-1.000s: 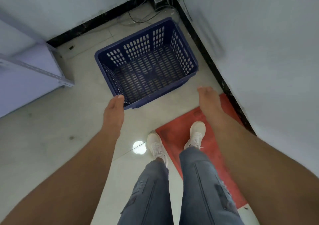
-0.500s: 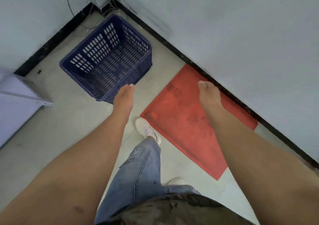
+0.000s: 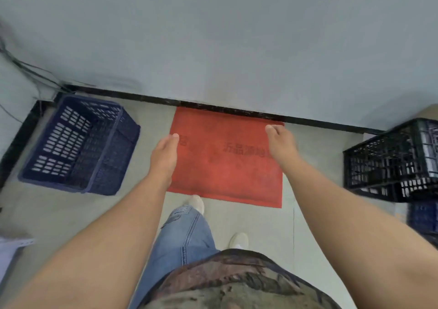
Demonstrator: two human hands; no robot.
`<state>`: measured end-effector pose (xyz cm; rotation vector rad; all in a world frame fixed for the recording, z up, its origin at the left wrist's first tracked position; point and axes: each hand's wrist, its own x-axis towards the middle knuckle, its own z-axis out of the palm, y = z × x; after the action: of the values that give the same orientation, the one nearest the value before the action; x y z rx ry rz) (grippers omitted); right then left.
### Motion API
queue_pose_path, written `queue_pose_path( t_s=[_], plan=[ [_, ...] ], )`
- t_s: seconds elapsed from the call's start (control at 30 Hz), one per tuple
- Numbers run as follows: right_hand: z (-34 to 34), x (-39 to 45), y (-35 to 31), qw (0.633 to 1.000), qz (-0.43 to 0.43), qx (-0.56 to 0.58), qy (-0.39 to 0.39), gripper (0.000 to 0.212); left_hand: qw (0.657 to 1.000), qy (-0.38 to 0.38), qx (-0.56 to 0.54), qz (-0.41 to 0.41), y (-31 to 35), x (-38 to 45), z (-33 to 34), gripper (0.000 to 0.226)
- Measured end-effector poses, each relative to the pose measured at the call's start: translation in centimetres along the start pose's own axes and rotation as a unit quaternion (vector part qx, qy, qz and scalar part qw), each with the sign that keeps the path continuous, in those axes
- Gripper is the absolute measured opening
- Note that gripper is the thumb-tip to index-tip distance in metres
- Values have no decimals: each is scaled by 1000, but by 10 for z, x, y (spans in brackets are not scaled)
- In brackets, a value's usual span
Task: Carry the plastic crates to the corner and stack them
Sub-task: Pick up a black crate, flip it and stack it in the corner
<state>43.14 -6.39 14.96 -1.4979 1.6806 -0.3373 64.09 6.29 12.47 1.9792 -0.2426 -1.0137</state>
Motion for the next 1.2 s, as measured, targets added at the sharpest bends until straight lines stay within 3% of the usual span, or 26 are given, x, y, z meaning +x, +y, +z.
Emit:
queue_pose_path(
  t_s=[0.57,0.97,1.2],
  plan=[
    [-143,-72,94,942,165,141,257,39,948,-276,109,113,68,-65,173,49],
    [-275,-106,220,906,207,194,314,38,910,-346,173,148,47,-184,323,49],
    [-351,-102,292,903,206,204,317,30,907,-347,181,153,42,-246,402,49]
  ],
)
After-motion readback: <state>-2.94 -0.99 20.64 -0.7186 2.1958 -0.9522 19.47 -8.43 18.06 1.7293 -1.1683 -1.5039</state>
